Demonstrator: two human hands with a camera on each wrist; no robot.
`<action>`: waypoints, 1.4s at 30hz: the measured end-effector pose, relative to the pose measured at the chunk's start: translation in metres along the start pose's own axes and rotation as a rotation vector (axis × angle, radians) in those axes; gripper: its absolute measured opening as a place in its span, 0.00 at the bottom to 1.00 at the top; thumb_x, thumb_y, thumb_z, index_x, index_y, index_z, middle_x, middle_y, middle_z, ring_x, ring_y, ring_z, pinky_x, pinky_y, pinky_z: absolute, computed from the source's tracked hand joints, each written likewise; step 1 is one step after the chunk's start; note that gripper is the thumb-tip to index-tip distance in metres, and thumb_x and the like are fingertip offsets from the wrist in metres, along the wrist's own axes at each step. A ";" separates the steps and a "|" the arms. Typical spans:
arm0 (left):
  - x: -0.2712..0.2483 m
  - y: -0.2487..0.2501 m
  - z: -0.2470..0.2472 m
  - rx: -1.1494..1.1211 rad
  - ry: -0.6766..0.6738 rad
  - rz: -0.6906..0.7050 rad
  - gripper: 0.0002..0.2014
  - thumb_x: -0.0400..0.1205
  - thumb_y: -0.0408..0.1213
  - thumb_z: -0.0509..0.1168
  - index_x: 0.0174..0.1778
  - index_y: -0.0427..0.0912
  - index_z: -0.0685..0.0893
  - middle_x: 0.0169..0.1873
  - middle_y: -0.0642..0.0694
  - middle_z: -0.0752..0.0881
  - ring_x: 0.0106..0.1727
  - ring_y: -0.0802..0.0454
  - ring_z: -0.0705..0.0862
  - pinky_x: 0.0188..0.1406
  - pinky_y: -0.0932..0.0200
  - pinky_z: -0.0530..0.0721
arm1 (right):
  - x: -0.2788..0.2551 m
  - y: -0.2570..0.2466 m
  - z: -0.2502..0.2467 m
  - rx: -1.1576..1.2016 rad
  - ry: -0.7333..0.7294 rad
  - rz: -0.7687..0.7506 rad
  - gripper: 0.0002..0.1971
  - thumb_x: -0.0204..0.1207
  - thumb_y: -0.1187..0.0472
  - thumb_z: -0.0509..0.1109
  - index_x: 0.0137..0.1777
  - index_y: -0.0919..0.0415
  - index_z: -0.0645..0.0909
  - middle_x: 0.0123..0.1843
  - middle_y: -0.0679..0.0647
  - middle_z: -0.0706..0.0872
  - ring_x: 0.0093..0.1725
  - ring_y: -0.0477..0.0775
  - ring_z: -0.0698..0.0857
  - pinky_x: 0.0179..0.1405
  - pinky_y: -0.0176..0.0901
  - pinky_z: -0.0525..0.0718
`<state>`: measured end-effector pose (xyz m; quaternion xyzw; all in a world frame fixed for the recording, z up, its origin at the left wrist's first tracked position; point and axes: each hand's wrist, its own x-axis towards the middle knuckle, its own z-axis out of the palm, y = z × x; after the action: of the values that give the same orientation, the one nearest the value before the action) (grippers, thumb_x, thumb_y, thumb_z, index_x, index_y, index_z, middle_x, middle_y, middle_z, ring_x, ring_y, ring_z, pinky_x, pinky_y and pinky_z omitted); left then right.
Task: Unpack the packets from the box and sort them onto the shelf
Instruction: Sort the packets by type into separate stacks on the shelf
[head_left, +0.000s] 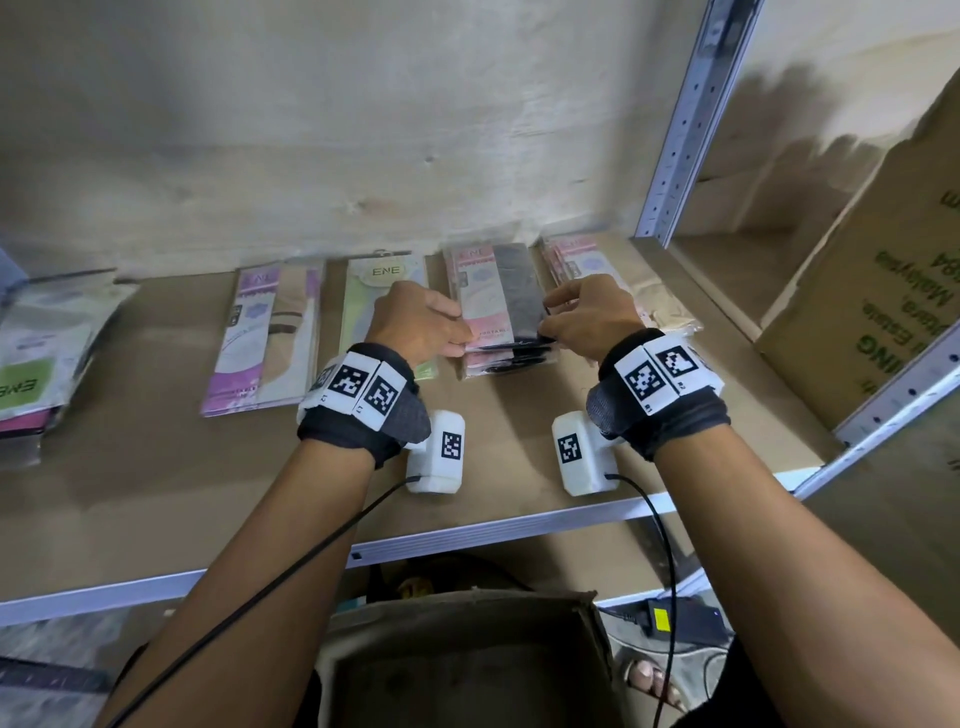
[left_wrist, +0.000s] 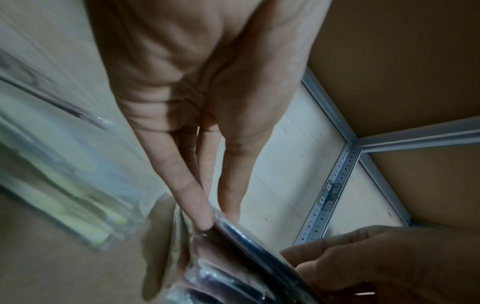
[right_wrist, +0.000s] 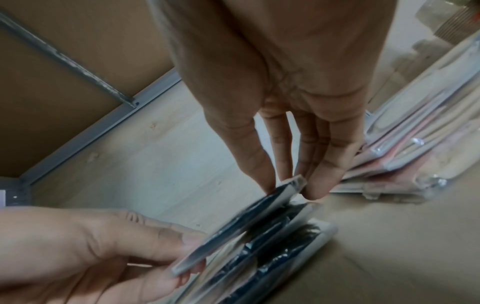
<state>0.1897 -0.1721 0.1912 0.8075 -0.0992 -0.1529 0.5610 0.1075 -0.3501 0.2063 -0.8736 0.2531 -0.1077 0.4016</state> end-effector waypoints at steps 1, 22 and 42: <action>0.000 0.000 0.000 0.009 0.005 -0.002 0.16 0.68 0.21 0.81 0.49 0.34 0.88 0.50 0.33 0.91 0.41 0.45 0.92 0.51 0.48 0.92 | -0.001 0.000 0.001 -0.018 -0.002 -0.006 0.10 0.69 0.68 0.76 0.51 0.61 0.88 0.49 0.54 0.87 0.56 0.56 0.87 0.45 0.35 0.81; -0.013 0.002 -0.017 -0.002 0.023 -0.014 0.22 0.71 0.31 0.81 0.59 0.32 0.86 0.46 0.34 0.91 0.39 0.47 0.93 0.43 0.56 0.93 | -0.008 -0.014 -0.004 -0.139 0.006 -0.064 0.24 0.73 0.57 0.78 0.69 0.60 0.80 0.62 0.56 0.85 0.62 0.55 0.83 0.56 0.38 0.76; -0.075 -0.063 -0.269 0.131 0.593 0.029 0.06 0.77 0.38 0.74 0.35 0.53 0.88 0.47 0.50 0.91 0.56 0.50 0.88 0.63 0.57 0.82 | -0.082 -0.145 0.134 0.313 -0.485 -0.294 0.08 0.80 0.70 0.69 0.56 0.72 0.84 0.38 0.62 0.86 0.34 0.54 0.85 0.40 0.44 0.85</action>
<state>0.2150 0.1106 0.2299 0.8498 0.0477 0.1043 0.5144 0.1417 -0.1407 0.2295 -0.8286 0.0017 0.0091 0.5598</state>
